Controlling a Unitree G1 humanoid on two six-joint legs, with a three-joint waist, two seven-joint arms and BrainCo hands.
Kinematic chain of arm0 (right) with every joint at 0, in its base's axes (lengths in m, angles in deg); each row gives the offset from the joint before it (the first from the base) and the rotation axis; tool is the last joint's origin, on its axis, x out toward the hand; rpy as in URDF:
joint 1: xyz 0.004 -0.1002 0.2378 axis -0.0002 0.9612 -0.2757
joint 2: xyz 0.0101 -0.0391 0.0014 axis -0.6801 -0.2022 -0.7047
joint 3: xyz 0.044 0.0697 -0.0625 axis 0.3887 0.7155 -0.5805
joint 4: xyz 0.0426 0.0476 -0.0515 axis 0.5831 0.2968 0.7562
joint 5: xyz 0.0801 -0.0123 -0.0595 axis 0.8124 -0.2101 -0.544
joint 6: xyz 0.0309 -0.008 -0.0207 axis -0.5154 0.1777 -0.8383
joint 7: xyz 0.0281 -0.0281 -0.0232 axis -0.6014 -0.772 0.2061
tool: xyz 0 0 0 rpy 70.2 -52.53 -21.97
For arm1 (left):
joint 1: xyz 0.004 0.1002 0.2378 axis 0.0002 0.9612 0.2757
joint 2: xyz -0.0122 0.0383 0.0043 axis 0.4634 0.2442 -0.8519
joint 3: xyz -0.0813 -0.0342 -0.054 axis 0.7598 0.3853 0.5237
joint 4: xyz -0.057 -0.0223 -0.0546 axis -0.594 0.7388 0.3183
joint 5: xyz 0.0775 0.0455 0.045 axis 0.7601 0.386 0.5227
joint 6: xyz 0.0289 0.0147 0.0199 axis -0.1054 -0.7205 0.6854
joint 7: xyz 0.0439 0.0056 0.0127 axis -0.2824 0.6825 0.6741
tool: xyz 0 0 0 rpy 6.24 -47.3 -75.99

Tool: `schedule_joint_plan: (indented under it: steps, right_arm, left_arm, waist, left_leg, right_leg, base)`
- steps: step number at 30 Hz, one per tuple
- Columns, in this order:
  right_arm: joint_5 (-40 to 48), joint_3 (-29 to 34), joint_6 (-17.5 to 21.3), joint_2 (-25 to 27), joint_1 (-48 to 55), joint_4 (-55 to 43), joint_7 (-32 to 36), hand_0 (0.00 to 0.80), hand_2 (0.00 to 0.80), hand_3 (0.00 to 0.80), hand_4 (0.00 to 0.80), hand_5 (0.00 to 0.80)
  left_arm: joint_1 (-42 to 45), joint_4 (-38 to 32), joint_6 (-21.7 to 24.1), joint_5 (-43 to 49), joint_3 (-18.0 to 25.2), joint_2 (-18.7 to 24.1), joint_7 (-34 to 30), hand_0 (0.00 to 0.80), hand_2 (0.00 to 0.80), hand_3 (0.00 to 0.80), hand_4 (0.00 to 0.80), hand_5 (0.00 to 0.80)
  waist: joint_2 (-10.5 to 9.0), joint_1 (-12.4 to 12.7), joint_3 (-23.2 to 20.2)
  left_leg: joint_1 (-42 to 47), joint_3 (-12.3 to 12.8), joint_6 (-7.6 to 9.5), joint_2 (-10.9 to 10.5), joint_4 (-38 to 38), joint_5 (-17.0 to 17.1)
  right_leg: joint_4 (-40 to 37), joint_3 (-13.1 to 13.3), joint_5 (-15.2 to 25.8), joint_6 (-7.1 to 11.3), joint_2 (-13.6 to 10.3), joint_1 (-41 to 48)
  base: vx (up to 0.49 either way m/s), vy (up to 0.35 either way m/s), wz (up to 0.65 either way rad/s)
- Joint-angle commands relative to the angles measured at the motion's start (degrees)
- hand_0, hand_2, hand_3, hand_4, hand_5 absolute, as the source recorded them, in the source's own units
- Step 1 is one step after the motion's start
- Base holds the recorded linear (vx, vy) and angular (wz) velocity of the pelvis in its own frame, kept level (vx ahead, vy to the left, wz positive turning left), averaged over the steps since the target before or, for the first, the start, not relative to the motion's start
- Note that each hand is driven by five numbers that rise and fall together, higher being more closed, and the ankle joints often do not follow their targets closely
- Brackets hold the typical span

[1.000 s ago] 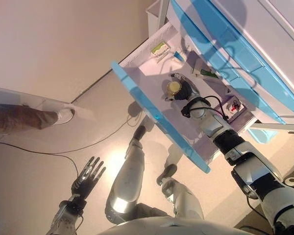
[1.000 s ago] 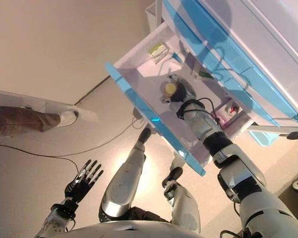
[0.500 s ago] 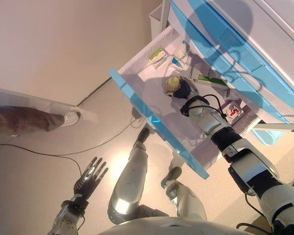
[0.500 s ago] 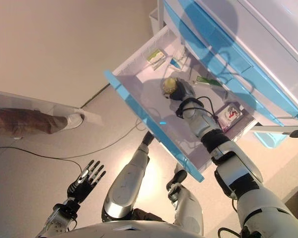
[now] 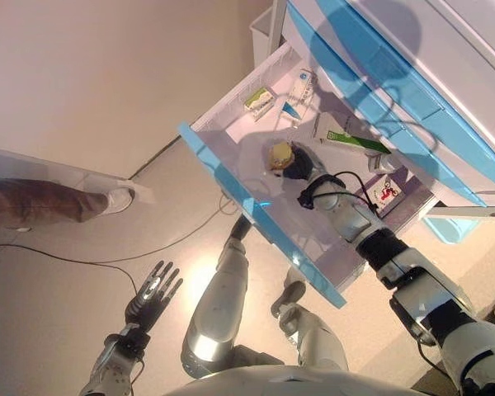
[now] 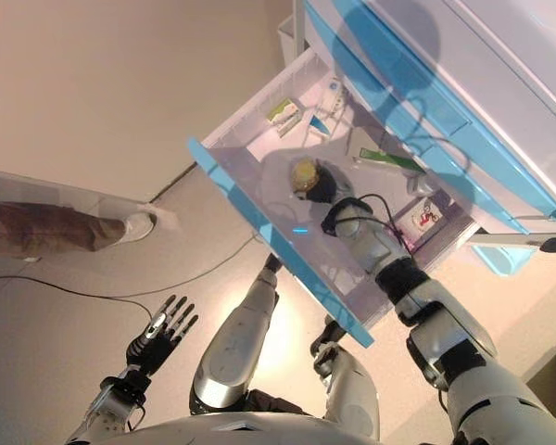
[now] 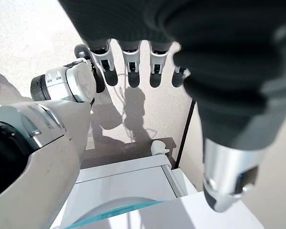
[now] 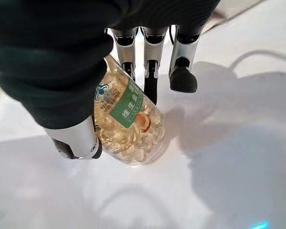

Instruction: Open the drawer and pick up the medicine

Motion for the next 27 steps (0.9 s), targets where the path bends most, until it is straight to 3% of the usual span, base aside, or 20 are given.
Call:
schedule_joint_plan:
  steps: [1,6,13,19,27]
  right_arm:
    - [-2.49,-0.17,5.84,1.89,-2.7,-13.14,1.51,0.8,0.8,0.8,0.8,0.8]
    - [-1.32,2.92,6.46,6.03,-3.11,-29.63,8.99,0.8,0.8,0.8,0.8,0.8]
    - [6.02,7.4,8.8,11.17,-2.14,-46.45,16.73,0.8,0.8,0.8,0.8,0.8]
    - [18.58,10.61,5.53,14.54,-2.74,-51.77,18.69,0.8,0.8,0.8,0.8,0.8]
    - [30.88,15.08,1.95,15.41,-4.3,-49.0,15.41,0.8,0.8,0.8,0.8,0.8]
  left_arm:
    - [2.53,-0.13,3.18,-0.43,-0.88,0.64,-0.72,0.0,0.0,0.0,0.0,0.0]
    - [2.31,0.56,3.7,0.21,-0.21,-0.06,-0.88,0.0,0.0,0.0,0.0,0.0]
    - [3.52,0.38,2.65,3.22,1.08,-1.43,0.42,0.0,0.0,0.0,0.0,0.0]
    - [4.35,-0.19,0.47,5.84,1.81,-2.67,2.8,0.0,0.0,0.0,0.0,0.0]
    - [3.83,1.18,-2.41,7.89,1.97,-4.79,5.78,0.0,0.0,0.0,0.0,0.0]
  waist:
    - [-1.74,-1.35,1.17]
    - [-2.27,-2.33,1.15]
    - [-3.49,-4.32,-4.7]
    - [-4.25,-5.92,-10.67]
    - [-3.99,-8.1,-17.34]
  left_leg:
    - [1.97,0.63,4.01,-2.65,0.88,-4.85]
    - [7.03,1.16,3.73,-2.0,-1.55,-4.79]
    - [11.86,1.97,3.59,-1.29,-4.79,-4.73]
    - [15.87,2.89,3.3,-0.5,-7.82,-4.43]
    - [20.85,4.93,2.74,0.7,-11.27,-4.03]
  right_leg:
    - [-1.2,1.35,9.02,0.19,-1.44,-1.18]
    - [-2.3,2.52,8.87,0.64,-1.56,2.45]
    - [-4.2,4.14,8.9,0.95,-1.54,5.26]
    - [-6.15,5.35,9.43,1.14,-1.59,7.31]
    - [-8.1,6.0,9.79,0.86,-1.74,9.93]
  base:
    - [-0.009,-0.034,-0.09]
    - [0.011,-0.028,-0.2]
    - [0.044,-0.016,-0.14]
    - [0.071,-0.011,-0.13]
    - [0.09,0.028,-0.11]
